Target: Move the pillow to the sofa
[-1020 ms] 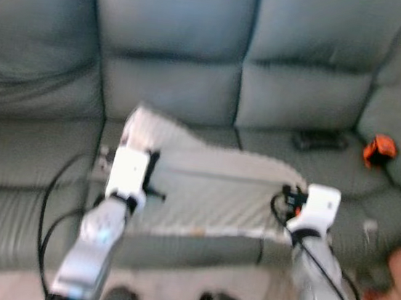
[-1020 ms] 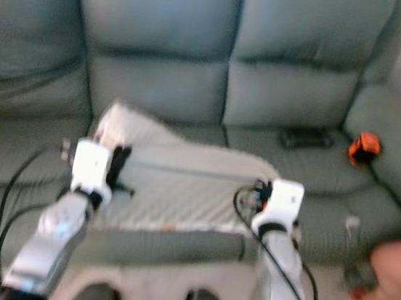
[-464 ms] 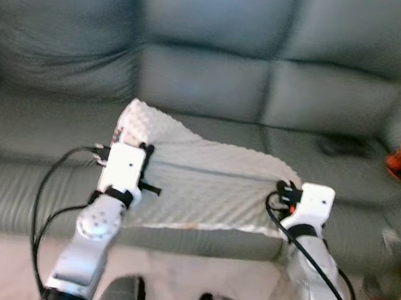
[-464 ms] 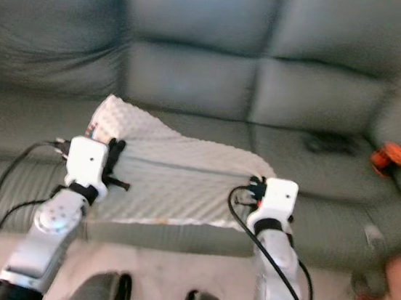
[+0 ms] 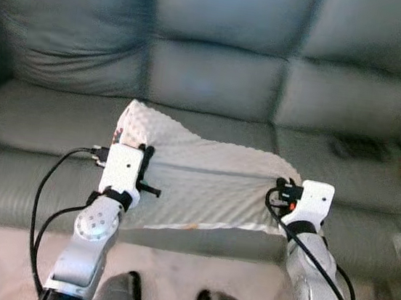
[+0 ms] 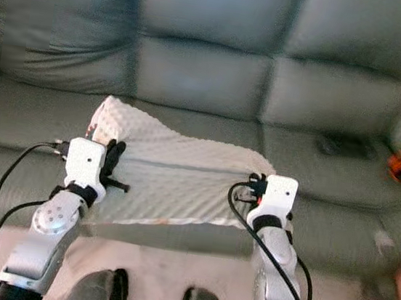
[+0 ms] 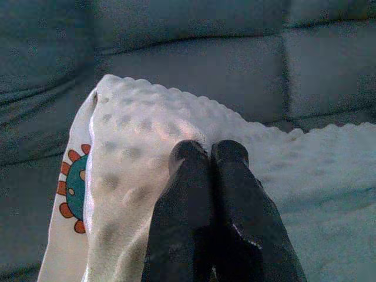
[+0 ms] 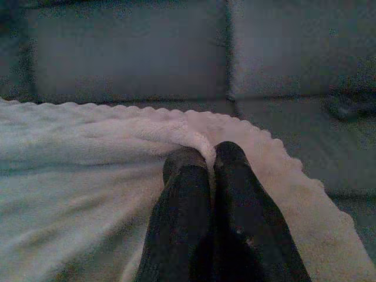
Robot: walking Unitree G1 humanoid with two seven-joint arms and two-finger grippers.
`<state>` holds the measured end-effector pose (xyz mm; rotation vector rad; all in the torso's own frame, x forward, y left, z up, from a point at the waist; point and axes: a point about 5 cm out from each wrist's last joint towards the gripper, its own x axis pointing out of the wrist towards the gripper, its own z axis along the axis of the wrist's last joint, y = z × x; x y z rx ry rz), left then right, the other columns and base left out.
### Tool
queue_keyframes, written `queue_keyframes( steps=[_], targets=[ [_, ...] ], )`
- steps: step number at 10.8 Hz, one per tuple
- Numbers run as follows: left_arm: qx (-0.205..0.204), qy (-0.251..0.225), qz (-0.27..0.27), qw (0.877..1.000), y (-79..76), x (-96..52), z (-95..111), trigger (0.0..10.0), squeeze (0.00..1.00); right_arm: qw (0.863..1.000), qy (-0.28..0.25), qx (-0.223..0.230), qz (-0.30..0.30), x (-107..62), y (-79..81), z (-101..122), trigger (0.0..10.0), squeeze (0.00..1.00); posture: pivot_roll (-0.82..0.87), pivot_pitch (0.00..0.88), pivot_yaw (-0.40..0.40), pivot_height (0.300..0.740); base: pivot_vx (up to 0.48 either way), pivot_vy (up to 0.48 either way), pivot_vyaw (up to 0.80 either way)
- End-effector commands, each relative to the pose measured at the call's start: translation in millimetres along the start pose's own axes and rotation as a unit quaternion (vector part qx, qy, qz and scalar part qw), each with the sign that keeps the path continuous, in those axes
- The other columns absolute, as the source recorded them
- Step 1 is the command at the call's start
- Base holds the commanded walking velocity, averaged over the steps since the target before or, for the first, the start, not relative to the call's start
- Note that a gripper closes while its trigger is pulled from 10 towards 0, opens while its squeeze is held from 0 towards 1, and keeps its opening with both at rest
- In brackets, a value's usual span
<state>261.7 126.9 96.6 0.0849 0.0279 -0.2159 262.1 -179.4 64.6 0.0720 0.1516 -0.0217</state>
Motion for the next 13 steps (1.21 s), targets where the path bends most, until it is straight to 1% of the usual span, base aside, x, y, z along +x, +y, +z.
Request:
queue_keyframes(
  steps=[1,3,4,6,7,10,13],
  targets=[
    [-0.001,-0.015,-0.004,1.000,-0.5,-0.5,6.0,10.0,0.00,1.000,-0.001,0.001,-0.021,-2.0,-10.8,0.3,10.0,0.00,-0.05,0.138,-0.064,0.740,0.000,0.000,-0.54],
    [-0.004,-0.016,-0.008,1.000,-1.7,-0.6,6.0,10.0,0.00,1.000,-0.002,0.001,-0.022,-2.4,-11.1,0.5,10.0,0.00,-0.05,0.140,-0.065,0.740,0.000,0.000,0.00],
    [-0.005,-0.017,-0.010,1.000,-2.7,-0.8,6.3,10.0,0.00,1.000,-0.002,0.000,-0.022,-2.9,-11.4,1.0,10.0,0.00,-0.05,0.141,-0.066,0.740,0.266,0.000,0.00],
    [-0.005,-0.019,-0.013,1.000,-3.7,-1.0,6.5,10.0,0.00,1.000,0.000,0.000,-0.022,-3.0,-11.2,0.6,10.0,0.00,-0.05,0.142,-0.066,0.740,0.328,0.000,0.00],
    [-0.006,-0.019,-0.014,1.000,-4.1,-1.0,6.5,10.0,0.00,1.000,0.002,0.001,-0.022,-2.8,-10.9,0.3,10.0,0.00,-0.05,0.143,-0.066,0.740,0.371,0.000,-0.80],
    [-0.008,-0.017,-0.016,1.000,-4.6,-0.7,6.2,10.0,0.00,1.000,0.002,-0.001,-0.020,-3.0,-10.6,0.4,10.0,0.00,-0.06,0.145,-0.068,0.740,0.381,0.000,0.00],
    [-0.002,-0.012,-0.006,1.000,-3.1,-0.4,4.8,10.0,0.00,1.000,0.002,0.000,-0.016,-3.3,-10.0,0.2,10.0,0.00,-0.05,0.146,-0.068,0.740,0.330,0.000,0.00]
  ],
)
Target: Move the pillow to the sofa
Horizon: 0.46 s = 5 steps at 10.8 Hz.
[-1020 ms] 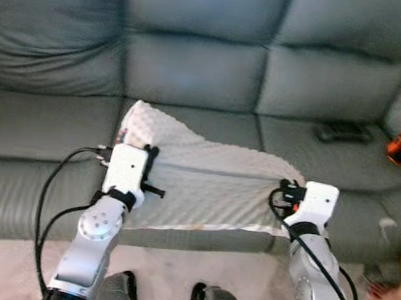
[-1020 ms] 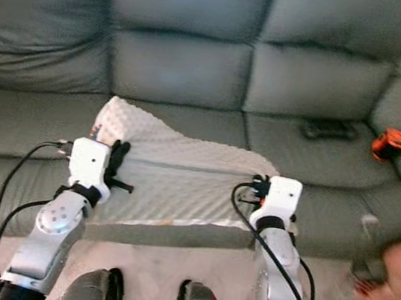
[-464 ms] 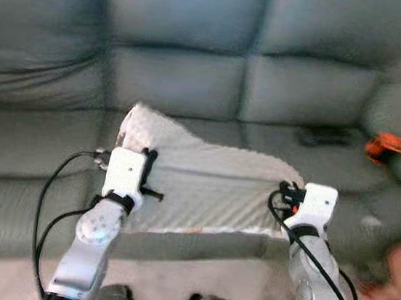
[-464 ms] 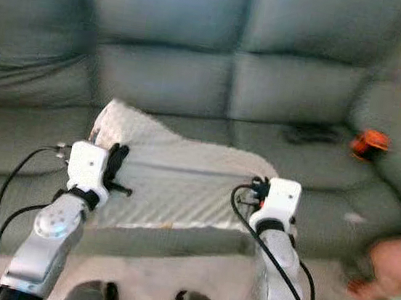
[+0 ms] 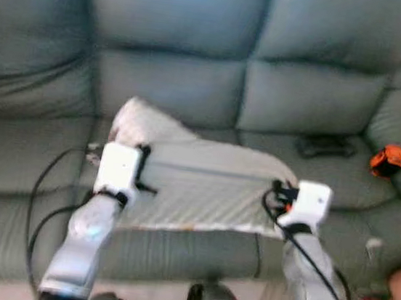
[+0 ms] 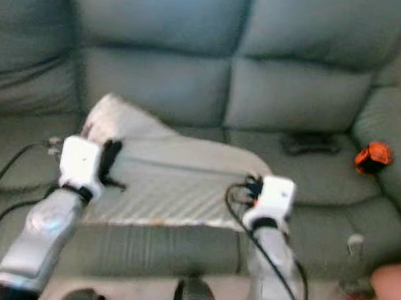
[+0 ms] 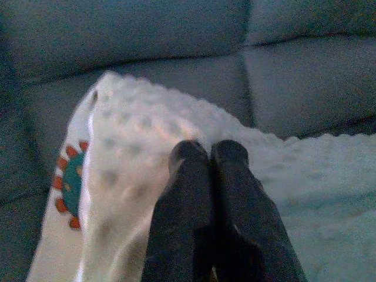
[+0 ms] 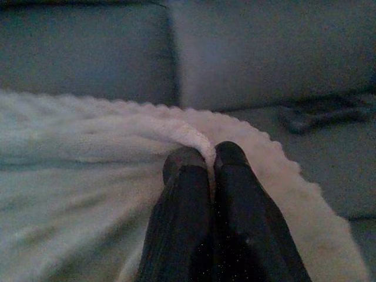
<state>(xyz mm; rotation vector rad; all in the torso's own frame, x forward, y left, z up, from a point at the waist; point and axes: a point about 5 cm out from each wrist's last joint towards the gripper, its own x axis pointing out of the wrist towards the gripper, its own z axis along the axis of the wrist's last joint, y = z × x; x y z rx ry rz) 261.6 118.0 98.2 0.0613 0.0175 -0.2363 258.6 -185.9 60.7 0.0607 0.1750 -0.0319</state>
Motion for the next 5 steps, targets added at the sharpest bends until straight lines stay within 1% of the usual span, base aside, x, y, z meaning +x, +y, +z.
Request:
queue_keyframes(
  steps=[1,2,5],
  targets=[
    [0.018,-0.009,0.015,1.000,7.0,-2.7,3.0,10.0,0.00,1.000,-0.010,0.005,-0.008,-0.7,-2.8,4.2,10.0,0.00,-0.05,0.147,-0.069,0.740,0.000,0.000,0.00],
    [0.022,-0.004,0.026,0.999,9.4,-3.1,1.5,10.0,0.00,1.000,-0.011,0.005,-0.006,-1.1,-2.4,4.3,10.0,0.00,-0.05,0.149,-0.070,0.740,0.000,0.000,0.00],
    [0.026,-0.004,0.032,0.999,11.2,-4.1,1.3,10.0,0.00,1.000,-0.011,0.002,0.003,-1.2,-0.5,4.7,10.0,0.00,-0.05,0.151,-0.071,0.740,0.000,0.000,0.00]
  ],
)
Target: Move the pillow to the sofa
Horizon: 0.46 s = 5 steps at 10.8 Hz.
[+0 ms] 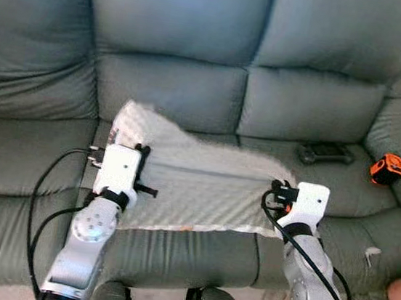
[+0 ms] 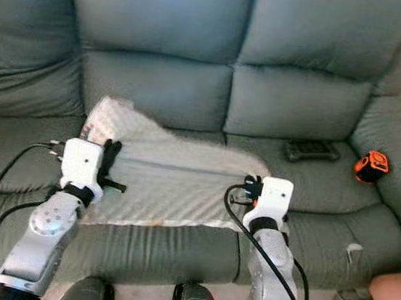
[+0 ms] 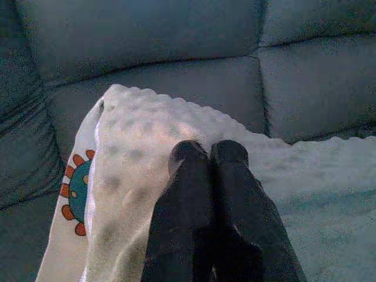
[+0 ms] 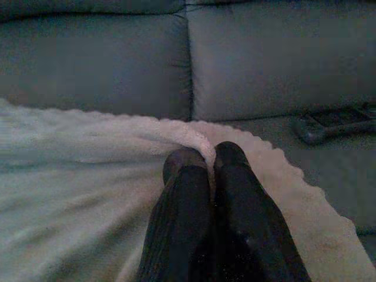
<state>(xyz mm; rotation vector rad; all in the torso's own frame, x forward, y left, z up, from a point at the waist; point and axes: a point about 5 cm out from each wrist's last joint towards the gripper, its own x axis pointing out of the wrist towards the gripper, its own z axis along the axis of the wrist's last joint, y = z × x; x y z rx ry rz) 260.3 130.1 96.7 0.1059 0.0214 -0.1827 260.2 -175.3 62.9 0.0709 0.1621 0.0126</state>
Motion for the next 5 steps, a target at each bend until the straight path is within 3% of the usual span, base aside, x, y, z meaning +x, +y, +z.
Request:
queue_keyframes(
  steps=[1,5],
  targets=[
    [0.008,-0.009,0.009,1.000,0.8,-0.1,3.6,10.0,0.00,1.000,-0.006,-0.003,-0.014,-2.3,-10.1,3.0,10.0,0.00,-0.05,0.150,-0.071,0.740,0.000,0.000,0.00],
    [0.034,-0.010,0.043,0.998,8.7,1.3,4.1,10.0,0.00,1.000,-0.008,0.001,-0.006,-1.4,-7.1,3.4,10.0,0.00,-0.05,0.149,-0.069,0.683,0.000,0.000,0.00]
  ],
)
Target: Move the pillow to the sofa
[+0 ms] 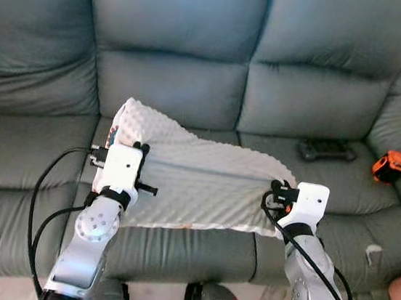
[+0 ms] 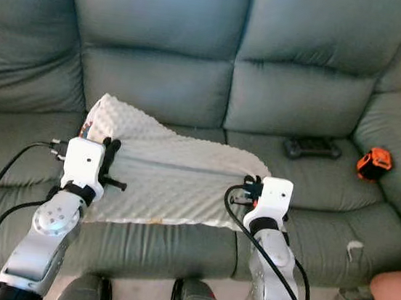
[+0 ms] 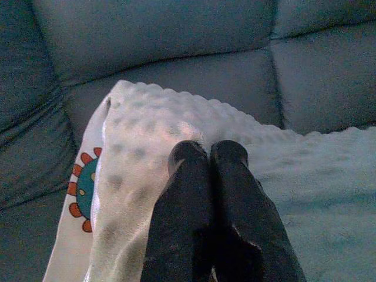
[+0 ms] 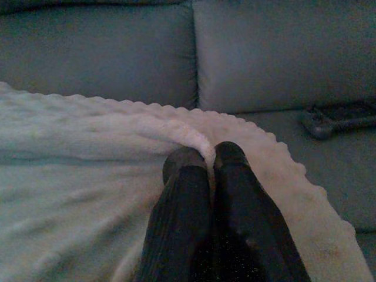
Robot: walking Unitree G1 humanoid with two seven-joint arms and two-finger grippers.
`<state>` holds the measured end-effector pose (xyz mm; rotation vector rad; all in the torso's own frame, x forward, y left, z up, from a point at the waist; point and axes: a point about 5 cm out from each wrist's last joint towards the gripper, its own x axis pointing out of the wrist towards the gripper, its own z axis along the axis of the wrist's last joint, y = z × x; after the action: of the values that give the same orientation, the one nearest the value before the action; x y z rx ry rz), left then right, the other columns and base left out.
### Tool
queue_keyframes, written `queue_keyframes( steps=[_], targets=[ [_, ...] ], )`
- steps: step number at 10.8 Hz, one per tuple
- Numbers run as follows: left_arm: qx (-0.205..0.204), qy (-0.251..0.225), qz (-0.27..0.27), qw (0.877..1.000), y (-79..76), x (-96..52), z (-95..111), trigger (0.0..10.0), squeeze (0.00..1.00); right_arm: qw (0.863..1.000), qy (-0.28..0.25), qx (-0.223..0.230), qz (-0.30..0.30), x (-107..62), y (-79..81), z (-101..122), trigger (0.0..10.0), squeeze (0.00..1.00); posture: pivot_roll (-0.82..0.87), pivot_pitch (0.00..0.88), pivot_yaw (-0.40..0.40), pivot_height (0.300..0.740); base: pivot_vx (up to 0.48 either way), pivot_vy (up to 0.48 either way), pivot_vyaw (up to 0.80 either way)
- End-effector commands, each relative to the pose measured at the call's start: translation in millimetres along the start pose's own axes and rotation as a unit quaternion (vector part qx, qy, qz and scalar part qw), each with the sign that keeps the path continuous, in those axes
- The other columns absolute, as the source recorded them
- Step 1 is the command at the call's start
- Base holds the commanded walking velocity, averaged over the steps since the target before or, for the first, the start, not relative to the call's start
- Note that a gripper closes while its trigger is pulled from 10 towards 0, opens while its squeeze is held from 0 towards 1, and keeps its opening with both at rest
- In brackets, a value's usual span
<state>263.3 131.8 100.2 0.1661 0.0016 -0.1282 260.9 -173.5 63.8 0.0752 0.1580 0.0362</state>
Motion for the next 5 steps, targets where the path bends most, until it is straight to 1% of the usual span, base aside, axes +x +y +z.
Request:
queue_keyframes(
  steps=[1,2,3,5],
  targets=[
    [0.009,-0.004,0.024,1.000,7.6,-0.5,0.1,10.0,0.00,1.000,-0.006,0.000,-0.016,-1.9,-9.0,2.3,10.0,0.00,-0.04,0.148,-0.069,0.663,0.000,0.000,0.00],
    [0.011,-0.005,0.025,1.000,8.0,-0.5,0.2,10.0,0.00,1.000,-0.007,0.002,-0.016,-1.5,-8.6,2.3,10.0,0.00,-0.04,0.146,-0.068,0.639,0.000,0.000,0.00],
    [0.014,-0.005,0.028,1.000,8.5,-0.5,0.4,10.0,0.00,1.000,-0.008,0.003,-0.015,-1.1,-8.2,2.4,10.0,0.00,-0.04,0.145,-0.067,0.626,0.000,0.000,0.00],
    [0.035,-0.017,0.039,0.998,11.5,0.5,4.5,10.0,0.00,1.000,-0.010,0.007,-0.015,-0.4,-7.9,2.4,10.0,0.00,-0.04,0.143,-0.060,0.626,0.000,0.000,0.00]
  ],
)
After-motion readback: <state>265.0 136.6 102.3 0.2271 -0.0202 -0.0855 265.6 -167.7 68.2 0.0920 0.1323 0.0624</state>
